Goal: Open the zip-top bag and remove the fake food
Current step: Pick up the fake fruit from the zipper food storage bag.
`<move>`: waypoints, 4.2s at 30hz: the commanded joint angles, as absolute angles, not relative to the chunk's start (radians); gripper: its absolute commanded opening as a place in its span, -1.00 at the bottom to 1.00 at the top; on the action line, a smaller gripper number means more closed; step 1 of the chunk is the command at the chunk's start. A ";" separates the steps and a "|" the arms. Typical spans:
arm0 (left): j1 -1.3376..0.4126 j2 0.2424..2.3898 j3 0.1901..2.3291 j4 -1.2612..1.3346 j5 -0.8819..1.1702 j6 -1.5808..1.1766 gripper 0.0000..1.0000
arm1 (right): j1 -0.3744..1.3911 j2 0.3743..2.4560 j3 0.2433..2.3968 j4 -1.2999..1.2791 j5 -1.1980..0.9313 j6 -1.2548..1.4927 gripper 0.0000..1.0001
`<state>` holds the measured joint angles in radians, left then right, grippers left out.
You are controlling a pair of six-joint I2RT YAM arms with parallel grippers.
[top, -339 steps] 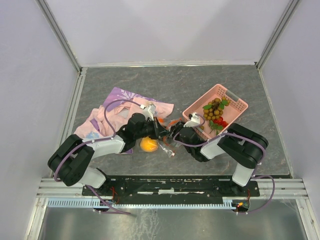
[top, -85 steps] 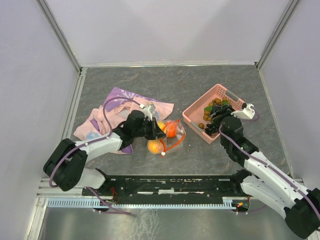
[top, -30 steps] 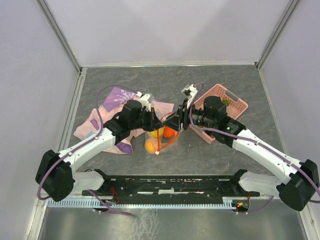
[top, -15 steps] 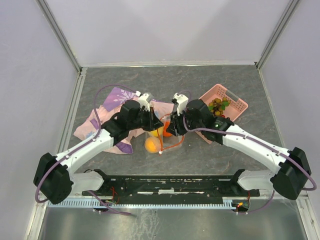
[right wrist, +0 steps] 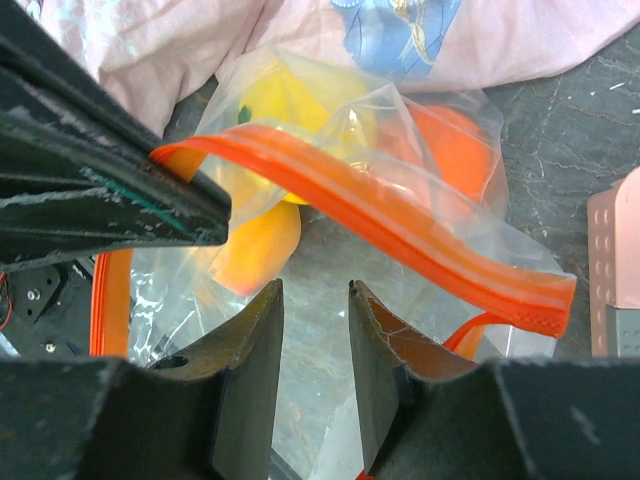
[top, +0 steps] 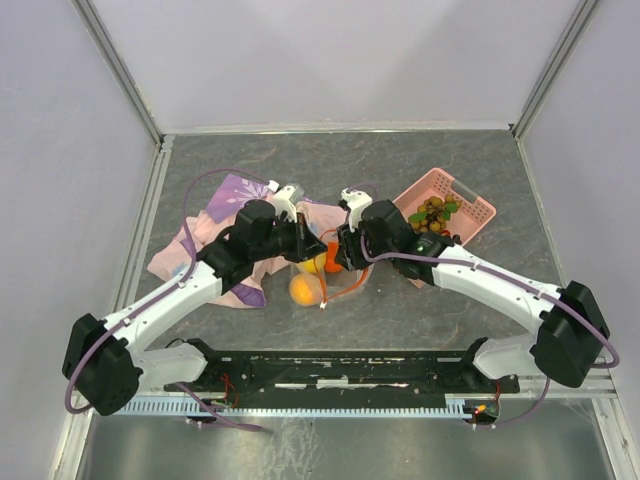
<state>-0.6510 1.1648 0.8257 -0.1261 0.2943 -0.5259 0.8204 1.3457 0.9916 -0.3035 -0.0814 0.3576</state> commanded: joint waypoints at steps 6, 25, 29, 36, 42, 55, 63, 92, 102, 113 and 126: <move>-0.647 1.105 0.858 -0.083 0.321 -0.554 -0.95 | 0.827 1.349 0.939 -0.143 -0.049 0.401 -0.16; -0.647 1.036 0.836 -0.113 0.231 -0.534 -0.31 | 0.829 1.403 0.925 -0.065 -0.060 0.435 -0.12; -0.646 1.004 0.828 -0.167 0.159 -0.505 0.05 | 0.830 1.412 0.920 -0.059 -0.063 0.439 -0.11; -0.581 0.941 0.751 -0.209 0.128 -0.447 0.36 | 0.829 1.429 0.899 -0.023 -0.082 0.453 -0.10; -0.401 0.931 0.626 -0.110 0.285 -0.497 0.44 | 0.828 1.445 0.886 0.011 -0.101 0.468 -0.09; -0.216 1.097 0.491 0.245 0.557 -0.668 0.37 | 0.828 1.465 0.873 0.057 -0.133 0.486 -0.07; -0.216 1.193 0.485 0.356 0.589 -0.721 -0.06 | 0.827 1.502 0.870 0.110 -0.180 0.511 -0.06; -0.216 1.119 0.409 0.235 0.571 -0.681 -0.29 | 0.827 1.665 0.921 0.301 -0.321 0.614 0.12; -0.220 1.141 0.388 0.300 0.625 -0.712 -0.71 | 0.827 1.706 0.940 0.356 -0.350 0.650 0.31; -0.250 1.182 0.379 0.347 0.639 -0.732 -0.83 | 0.833 1.715 0.947 0.413 -0.335 0.646 0.58; -0.275 1.215 0.383 0.371 0.643 -0.739 -0.84 | 0.871 1.739 0.988 0.302 -0.232 0.564 0.78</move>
<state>-0.2337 1.1980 0.3878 0.3649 0.5529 -0.6945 0.8368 1.7279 0.9272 0.2569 -0.2527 0.6052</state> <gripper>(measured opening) 0.087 0.856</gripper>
